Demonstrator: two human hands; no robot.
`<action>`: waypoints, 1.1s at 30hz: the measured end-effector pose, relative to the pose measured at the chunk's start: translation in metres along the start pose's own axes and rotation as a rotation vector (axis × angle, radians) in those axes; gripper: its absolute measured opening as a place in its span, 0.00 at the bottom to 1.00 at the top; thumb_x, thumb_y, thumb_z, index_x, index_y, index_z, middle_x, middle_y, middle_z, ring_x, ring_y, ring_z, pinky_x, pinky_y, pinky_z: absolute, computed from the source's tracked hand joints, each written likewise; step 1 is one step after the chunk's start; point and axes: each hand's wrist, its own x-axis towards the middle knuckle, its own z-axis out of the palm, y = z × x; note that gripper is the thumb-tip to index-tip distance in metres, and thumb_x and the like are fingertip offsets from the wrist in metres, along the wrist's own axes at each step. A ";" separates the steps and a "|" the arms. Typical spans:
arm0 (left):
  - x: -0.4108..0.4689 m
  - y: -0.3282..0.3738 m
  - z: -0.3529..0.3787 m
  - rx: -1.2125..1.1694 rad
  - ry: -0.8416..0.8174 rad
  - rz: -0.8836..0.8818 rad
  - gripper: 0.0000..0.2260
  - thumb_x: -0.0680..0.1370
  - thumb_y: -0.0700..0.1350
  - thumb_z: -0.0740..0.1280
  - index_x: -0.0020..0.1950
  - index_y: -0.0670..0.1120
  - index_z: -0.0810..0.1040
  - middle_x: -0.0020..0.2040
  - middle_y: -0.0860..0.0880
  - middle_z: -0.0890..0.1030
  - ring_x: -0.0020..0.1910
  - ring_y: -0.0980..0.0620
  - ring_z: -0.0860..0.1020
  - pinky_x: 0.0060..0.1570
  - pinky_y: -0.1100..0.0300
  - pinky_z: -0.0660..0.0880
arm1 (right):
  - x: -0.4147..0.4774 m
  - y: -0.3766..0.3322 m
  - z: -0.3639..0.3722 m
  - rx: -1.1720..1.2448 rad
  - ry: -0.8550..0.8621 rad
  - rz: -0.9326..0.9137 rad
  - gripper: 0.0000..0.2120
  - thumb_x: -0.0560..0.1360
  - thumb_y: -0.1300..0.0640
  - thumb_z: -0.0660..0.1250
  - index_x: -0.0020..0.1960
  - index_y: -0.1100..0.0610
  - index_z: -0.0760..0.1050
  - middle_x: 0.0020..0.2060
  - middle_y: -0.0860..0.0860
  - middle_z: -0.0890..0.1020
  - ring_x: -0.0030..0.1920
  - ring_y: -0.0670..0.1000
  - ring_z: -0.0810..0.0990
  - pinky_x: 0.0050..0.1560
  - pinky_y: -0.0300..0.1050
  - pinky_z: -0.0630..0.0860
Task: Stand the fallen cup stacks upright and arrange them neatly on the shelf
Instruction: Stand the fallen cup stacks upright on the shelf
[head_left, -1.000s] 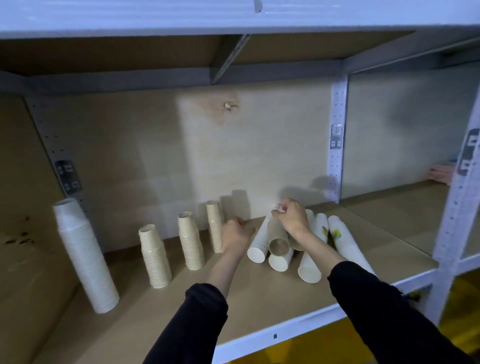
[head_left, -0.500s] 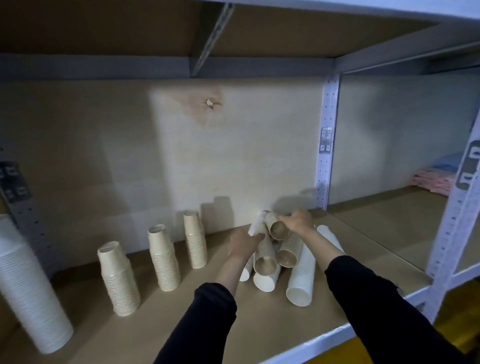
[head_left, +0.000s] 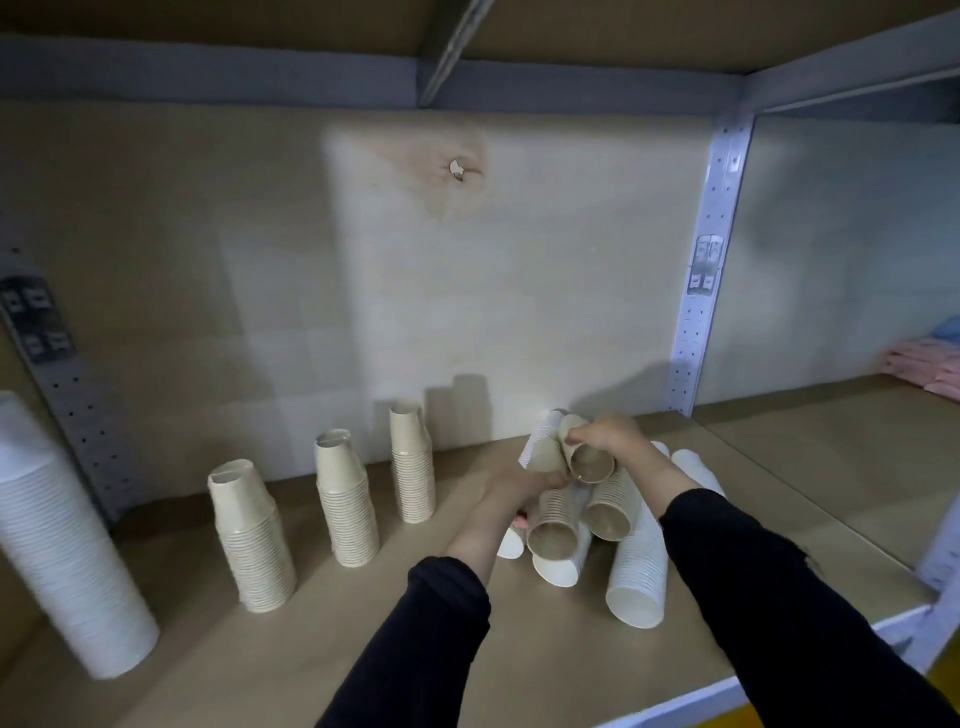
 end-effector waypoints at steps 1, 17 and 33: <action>-0.002 -0.002 -0.003 0.000 0.008 0.010 0.21 0.72 0.49 0.69 0.61 0.41 0.74 0.47 0.45 0.79 0.46 0.47 0.78 0.27 0.63 0.72 | 0.000 0.001 0.001 0.032 -0.001 0.012 0.19 0.69 0.51 0.69 0.56 0.61 0.76 0.54 0.57 0.79 0.58 0.56 0.77 0.46 0.40 0.68; -0.096 -0.082 -0.057 0.069 0.613 0.292 0.27 0.66 0.47 0.73 0.61 0.40 0.70 0.59 0.43 0.75 0.58 0.44 0.75 0.56 0.56 0.71 | -0.101 -0.014 0.049 0.904 -0.151 -0.003 0.10 0.66 0.58 0.72 0.41 0.60 0.72 0.35 0.53 0.78 0.36 0.52 0.78 0.38 0.44 0.76; -0.139 -0.170 -0.116 0.010 0.803 0.315 0.24 0.65 0.42 0.75 0.56 0.40 0.69 0.54 0.44 0.74 0.52 0.43 0.76 0.53 0.52 0.74 | -0.180 -0.008 0.176 0.905 0.095 -0.247 0.27 0.63 0.71 0.73 0.60 0.68 0.68 0.55 0.66 0.76 0.47 0.52 0.74 0.44 0.35 0.70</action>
